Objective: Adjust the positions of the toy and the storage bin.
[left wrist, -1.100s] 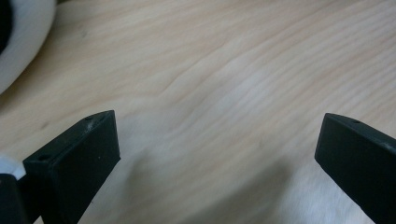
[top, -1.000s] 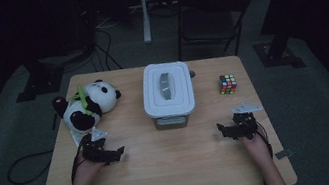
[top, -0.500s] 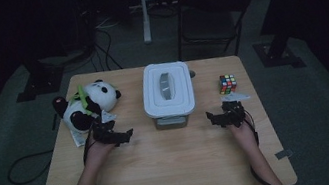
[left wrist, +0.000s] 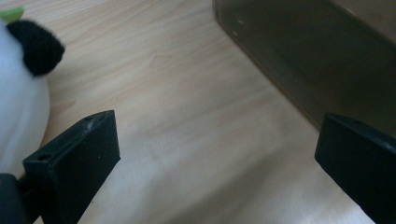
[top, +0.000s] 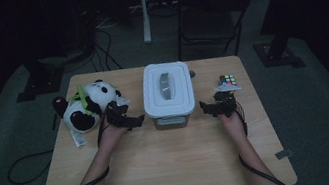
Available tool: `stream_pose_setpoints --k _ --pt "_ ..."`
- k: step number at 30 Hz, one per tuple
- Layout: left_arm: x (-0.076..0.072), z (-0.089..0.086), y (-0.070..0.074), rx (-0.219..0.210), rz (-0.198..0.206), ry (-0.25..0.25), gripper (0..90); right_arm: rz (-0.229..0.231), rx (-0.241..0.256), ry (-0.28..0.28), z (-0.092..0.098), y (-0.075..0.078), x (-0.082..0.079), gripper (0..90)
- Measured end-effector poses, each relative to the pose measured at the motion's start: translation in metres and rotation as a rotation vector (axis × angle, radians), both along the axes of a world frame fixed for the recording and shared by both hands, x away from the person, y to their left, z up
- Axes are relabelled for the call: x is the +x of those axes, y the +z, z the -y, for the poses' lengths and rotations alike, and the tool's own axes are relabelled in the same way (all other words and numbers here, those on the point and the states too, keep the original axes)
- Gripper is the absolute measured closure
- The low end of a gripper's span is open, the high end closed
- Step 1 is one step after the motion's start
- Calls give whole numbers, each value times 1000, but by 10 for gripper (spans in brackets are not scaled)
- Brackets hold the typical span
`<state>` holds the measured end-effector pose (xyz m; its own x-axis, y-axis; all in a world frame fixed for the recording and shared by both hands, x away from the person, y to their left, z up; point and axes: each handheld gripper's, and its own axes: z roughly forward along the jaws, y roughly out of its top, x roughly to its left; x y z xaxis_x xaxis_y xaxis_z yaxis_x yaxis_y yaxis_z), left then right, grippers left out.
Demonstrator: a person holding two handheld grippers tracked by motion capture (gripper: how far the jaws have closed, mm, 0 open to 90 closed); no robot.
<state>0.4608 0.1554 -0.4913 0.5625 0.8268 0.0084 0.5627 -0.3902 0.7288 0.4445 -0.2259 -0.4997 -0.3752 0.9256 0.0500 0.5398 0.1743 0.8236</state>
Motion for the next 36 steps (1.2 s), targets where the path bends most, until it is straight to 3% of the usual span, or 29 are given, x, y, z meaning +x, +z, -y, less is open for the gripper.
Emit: stream_pose_setpoints --k 4,7,10,14,18,20,24,27,31,36 --pt "14 7 1 13 -3 20 6 -18 22 -6 -3 -2 13 136" --pt "21 11 2 1 7 41 6 -24 22 1 -7 -3 21 136" --pt "29 14 2 16 9 56 6 -28 13 4 -12 -3 28 136" --pt "43 14 0 -7 4 57 6 -38 49 9 -17 -3 36 133" --pt "54 18 0 15 -4 55 6 -30 41 1 -21 0 42 133" --pt "57 18 2 -21 -5 61 6 -34 43 -14 -21 -1 47 133" --pt "60 23 5 6 15 60 6 -17 61 -21 -23 2 51 133" --pt "62 23 8 0 14 51 6 -21 80 -6 -25 4 52 133" --pt "64 23 9 -6 -3 44 6 1 45 15 -30 5 51 154" --pt "61 25 9 -3 11 42 17 12 50 45 -28 4 49 178"
